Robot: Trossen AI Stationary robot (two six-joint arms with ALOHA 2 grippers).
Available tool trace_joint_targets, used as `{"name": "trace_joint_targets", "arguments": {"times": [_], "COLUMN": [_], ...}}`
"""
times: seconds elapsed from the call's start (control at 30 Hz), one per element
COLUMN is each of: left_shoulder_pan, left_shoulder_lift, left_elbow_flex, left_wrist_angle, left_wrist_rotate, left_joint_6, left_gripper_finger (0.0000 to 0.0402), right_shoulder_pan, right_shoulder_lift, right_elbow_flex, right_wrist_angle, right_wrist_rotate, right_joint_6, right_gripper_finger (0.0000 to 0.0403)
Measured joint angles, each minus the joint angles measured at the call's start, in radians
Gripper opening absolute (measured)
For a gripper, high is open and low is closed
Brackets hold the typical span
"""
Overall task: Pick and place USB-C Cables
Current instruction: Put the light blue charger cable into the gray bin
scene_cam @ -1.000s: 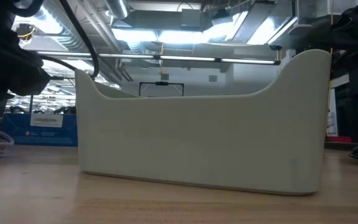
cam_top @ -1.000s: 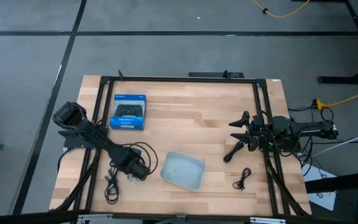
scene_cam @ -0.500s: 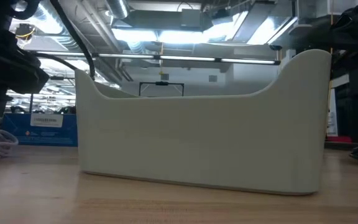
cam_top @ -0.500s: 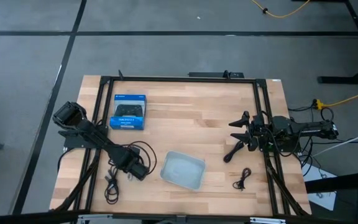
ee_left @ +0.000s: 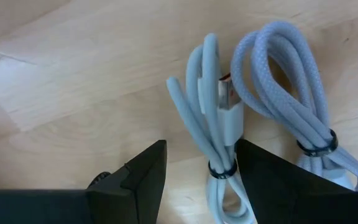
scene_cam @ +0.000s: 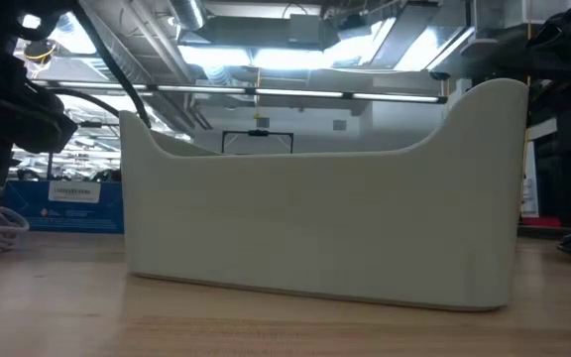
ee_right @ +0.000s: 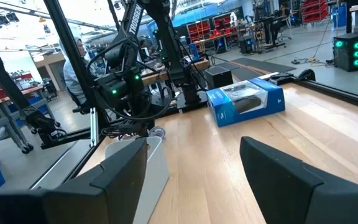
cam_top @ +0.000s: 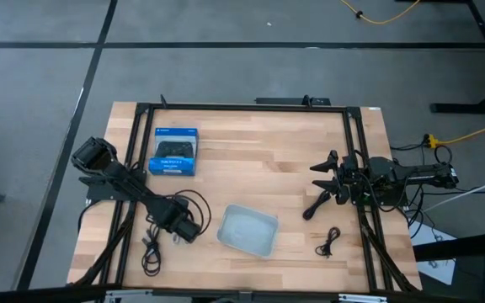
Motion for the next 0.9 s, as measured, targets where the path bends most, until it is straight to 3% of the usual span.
{"name": "trace_joint_targets", "arguments": {"times": [0.17, 0.47, 0.6, 0.73, 0.9], "left_shoulder_pan": [0.002, 0.0, 0.0, 0.0, 0.001], "left_shoulder_lift": [0.0, 0.001, -0.001, -0.013, -0.062], "left_elbow_flex": [-0.002, -0.003, -0.003, -0.003, 0.008], "left_wrist_angle": [0.013, 0.026, 0.002, -0.006, -0.013], "left_wrist_rotate": [0.036, 0.067, 0.15, 0.222, 0.192], "left_joint_6": [0.0, 0.002, 0.002, 0.002, 0.001], "left_gripper_finger": [0.0168, 0.0069, 0.0034, 0.0028, 0.0031], "right_shoulder_pan": [0.0, 0.0, 0.0, 0.0, 0.0], "right_shoulder_lift": [0.0, 0.0, 0.0, 0.0, 0.0], "right_elbow_flex": [0.0, 0.0, 0.0, 0.0, 0.0], "right_wrist_angle": [0.0, 0.0, 0.0, 0.0, 0.0], "right_wrist_rotate": [0.0, 0.0, 0.0, 0.0, 0.0], "right_joint_6": [0.0, 0.0, 0.0, 0.0, 0.0], "right_gripper_finger": [0.0262, 0.0262, 0.0261, 0.0261, 0.0261]}}
